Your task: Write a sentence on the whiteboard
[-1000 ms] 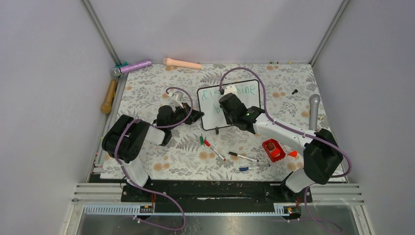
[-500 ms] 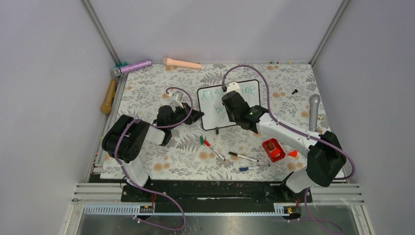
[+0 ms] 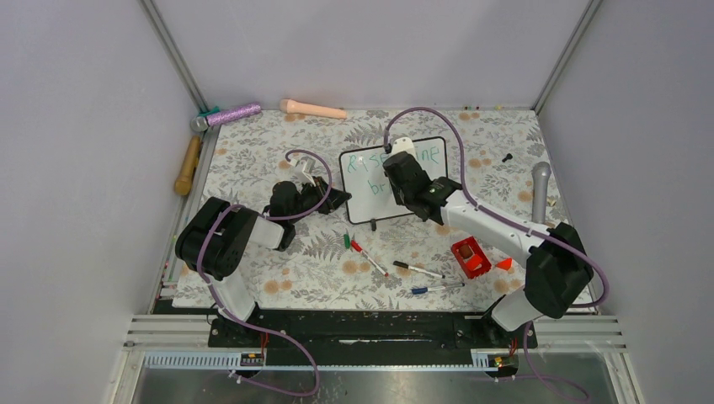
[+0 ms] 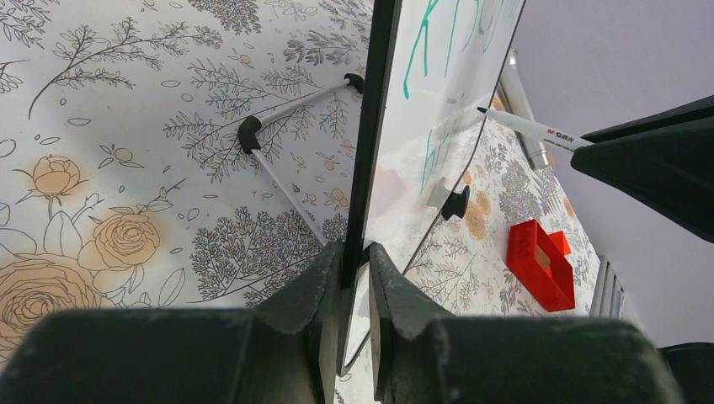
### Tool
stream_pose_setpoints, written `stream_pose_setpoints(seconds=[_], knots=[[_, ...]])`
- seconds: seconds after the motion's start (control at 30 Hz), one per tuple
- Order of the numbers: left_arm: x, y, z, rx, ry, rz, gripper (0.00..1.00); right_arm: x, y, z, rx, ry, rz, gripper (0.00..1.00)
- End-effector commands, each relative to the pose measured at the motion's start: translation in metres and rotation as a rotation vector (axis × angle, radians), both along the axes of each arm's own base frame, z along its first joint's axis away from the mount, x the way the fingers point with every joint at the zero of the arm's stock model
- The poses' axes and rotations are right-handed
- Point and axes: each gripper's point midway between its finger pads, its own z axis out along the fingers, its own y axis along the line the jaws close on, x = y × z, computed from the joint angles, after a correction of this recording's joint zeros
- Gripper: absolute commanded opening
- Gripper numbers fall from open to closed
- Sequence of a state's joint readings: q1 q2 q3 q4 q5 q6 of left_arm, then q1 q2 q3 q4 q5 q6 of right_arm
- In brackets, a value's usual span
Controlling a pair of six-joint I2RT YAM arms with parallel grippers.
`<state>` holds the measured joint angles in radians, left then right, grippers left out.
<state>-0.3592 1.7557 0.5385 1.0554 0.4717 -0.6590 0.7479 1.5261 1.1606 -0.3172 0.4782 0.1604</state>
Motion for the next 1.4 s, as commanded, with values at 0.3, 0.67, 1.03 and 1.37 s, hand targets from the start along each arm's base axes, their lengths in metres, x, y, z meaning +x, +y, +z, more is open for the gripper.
stream_pose_setpoints(seconds=[0.3, 0.67, 1.03, 1.37], knots=[[0.010, 0.003, 0.014, -0.011, -0.059, 0.024, 0.00, 0.018, 0.007, 0.015, 0.013, -0.038, -0.013, 0.00], [0.010, 0.003, 0.015, -0.012, -0.061, 0.026, 0.00, 0.018, 0.015, 0.010, 0.036, -0.021, 0.017, 0.00], [0.010, 0.003, 0.015, -0.012, -0.061, 0.025, 0.00, 0.007, 0.015, 0.003, 0.057, 0.008, 0.039, 0.00], [0.010, 0.003, 0.015, -0.011, -0.060, 0.025, 0.00, 0.000, 0.007, -0.008, 0.031, 0.032, 0.032, 0.00]])
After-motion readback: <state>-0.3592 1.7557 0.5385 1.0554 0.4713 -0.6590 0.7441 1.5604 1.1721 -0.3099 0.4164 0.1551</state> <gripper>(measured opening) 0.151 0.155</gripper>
